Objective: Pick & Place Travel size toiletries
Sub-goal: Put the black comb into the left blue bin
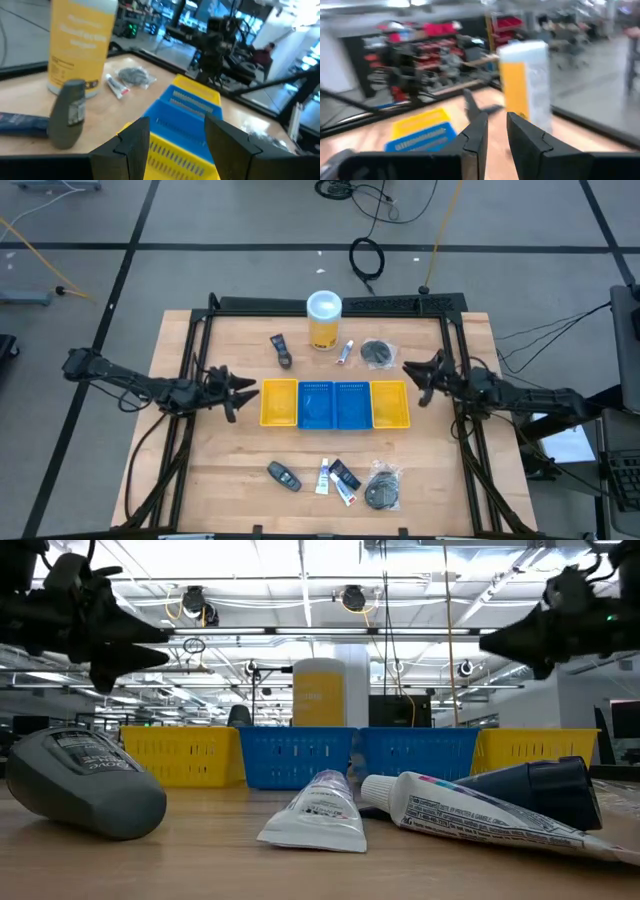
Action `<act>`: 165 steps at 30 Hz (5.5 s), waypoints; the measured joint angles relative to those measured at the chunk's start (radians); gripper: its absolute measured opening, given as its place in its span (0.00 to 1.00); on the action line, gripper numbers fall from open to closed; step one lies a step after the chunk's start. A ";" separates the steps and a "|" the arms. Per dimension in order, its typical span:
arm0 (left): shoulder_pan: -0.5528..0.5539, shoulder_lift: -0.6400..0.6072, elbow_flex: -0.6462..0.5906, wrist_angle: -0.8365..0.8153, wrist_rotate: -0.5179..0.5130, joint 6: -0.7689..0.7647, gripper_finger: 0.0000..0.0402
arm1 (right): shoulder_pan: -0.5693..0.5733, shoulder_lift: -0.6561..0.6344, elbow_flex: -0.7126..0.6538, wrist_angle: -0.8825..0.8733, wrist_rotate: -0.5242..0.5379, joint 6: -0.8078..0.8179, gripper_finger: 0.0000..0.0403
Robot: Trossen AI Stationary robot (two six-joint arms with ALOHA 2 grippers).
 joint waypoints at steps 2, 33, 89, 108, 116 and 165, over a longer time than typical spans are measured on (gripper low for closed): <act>0.000 0.000 0.000 0.010 -0.034 0.000 0.46 | -0.031 0.053 0.006 0.000 -0.002 0.034 0.16; 0.004 0.000 0.000 0.009 -0.113 0.006 0.46 | -0.708 0.894 0.220 0.101 -0.473 0.118 0.55; 0.037 0.000 0.000 0.009 -0.105 -0.022 0.46 | -0.778 1.297 0.224 0.769 -0.742 0.272 0.00; 0.037 0.002 0.000 0.223 0.001 -0.016 0.46 | -0.599 0.909 0.386 0.569 -0.790 0.284 0.00; 0.037 0.124 0.000 0.423 0.078 0.033 0.46 | -0.437 0.917 0.561 0.387 -0.756 0.179 0.00; 0.294 1.179 0.992 0.152 0.737 0.554 0.46 | 0.086 0.918 0.650 0.280 -0.625 0.045 0.00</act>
